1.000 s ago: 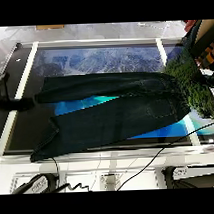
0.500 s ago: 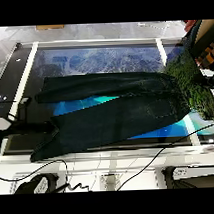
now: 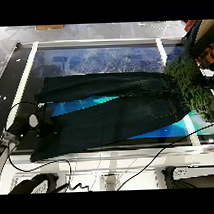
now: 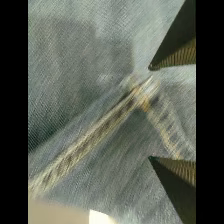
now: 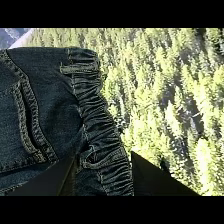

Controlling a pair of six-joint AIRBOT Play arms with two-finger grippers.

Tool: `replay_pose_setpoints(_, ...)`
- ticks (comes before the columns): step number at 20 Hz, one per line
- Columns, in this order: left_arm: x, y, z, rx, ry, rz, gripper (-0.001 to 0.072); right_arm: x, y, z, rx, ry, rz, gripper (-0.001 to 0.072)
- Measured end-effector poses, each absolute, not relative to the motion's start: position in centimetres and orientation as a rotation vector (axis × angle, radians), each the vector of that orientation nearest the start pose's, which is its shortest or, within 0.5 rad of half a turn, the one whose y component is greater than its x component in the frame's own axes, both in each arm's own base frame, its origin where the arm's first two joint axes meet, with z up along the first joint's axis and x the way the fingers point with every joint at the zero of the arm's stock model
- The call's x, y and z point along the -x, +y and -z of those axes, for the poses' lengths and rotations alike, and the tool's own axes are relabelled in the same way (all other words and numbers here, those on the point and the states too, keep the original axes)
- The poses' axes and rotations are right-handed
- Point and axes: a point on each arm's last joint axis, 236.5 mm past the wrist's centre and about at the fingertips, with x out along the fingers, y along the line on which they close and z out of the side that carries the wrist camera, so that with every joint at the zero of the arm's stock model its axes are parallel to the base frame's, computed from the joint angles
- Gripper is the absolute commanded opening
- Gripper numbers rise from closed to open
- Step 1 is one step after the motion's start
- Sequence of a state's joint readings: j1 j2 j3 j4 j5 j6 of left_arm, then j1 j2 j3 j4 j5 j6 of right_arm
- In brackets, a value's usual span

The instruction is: Fold the clothes and pants, and hang the long-sleeved shirts on hangers.

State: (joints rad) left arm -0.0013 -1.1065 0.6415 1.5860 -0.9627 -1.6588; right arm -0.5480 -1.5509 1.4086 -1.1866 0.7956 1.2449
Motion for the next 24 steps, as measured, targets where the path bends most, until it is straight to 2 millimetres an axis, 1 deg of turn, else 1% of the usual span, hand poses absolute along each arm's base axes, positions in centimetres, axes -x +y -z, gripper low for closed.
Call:
replay_pose_setpoints(1,-27.4,1.0,9.6,0.044,1.42,-0.111,0.0328,-48.2,-22.0,-3.3,-0.312,0.833,0.237,0.038)
replay_pose_setpoints(2,-27.5,1.8,9.6,0.029,1.415,-0.149,0.0175,-48.2,-22.0,-3.3,-0.313,0.833,0.237,0.0379)
replay_pose_setpoints(3,-27.7,2.4,9.5,0.015,1.408,-0.177,0.006,-48.2,-22.0,-3.3,-0.313,0.833,0.237,0.038)
replay_pose_setpoints(4,-28.0,2.8,9.3,0.003,1.397,-0.199,0.0034,-48.2,-22.0,-3.2,-0.313,0.833,0.237,0.0379)
replay_pose_setpoints(6,-29.1,3.4,8.5,-0.008,1.362,-0.227,0.0034,-48.2,-22.0,-3.2,-0.313,0.834,0.236,0.038)
replay_pose_setpoints(8,-30.7,3.9,7.2,-0.021,1.308,-0.239,0.0034,-48.1,-21.9,-3.2,-0.313,0.836,0.235,0.0379)
replay_pose_setpoints(10,-32.8,4.5,5.5,-0.05,1.236,-0.249,0.0034,-48.1,-21.9,-3.2,-0.314,0.838,0.234,0.038)
replay_pose_setpoints(12,-34.8,5.7,3.5,-0.104,1.158,-0.265,0.0034,-48.0,-21.8,-3.1,-0.315,0.844,0.232,0.0379)
replay_pose_setpoints(14,-36.3,7.7,1.8,-0.162,1.09,-0.297,0.0034,-47.9,-21.7,-3.0,-0.317,0.849,0.229,0.0379)
replay_pose_setpoints(16,-37.2,10.1,0.5,-0.19,1.037,-0.34,0.0034,-47.9,-21.6,-3.0,-0.318,0.854,0.227,0.038)
replay_pose_setpoints(20,-38.7,15.8,-1.8,-0.172,0.901,-0.434,0.0034,-47.8,-21.6,-2.9,-0.319,0.858,0.225,0.0379)
replay_pose_setpoints(22,-40.3,18.0,-3.3,-0.164,0.784,-0.444,0.0036,-47.8,-21.5,-2.9,-0.32,0.861,0.224,0.0379)
replay_pose_setpoints(23,-41.4,18.6,-3.9,-0.164,0.725,-0.435,0.0054,-47.7,-21.5,-2.8,-0.321,0.863,0.223,0.0379)
replay_pose_setpoints(24,-42.3,18.9,-4.3,-0.167,0.678,-0.421,0.0188,-47.7,-21.4,-2.8,-0.323,0.864,0.221,0.0379)
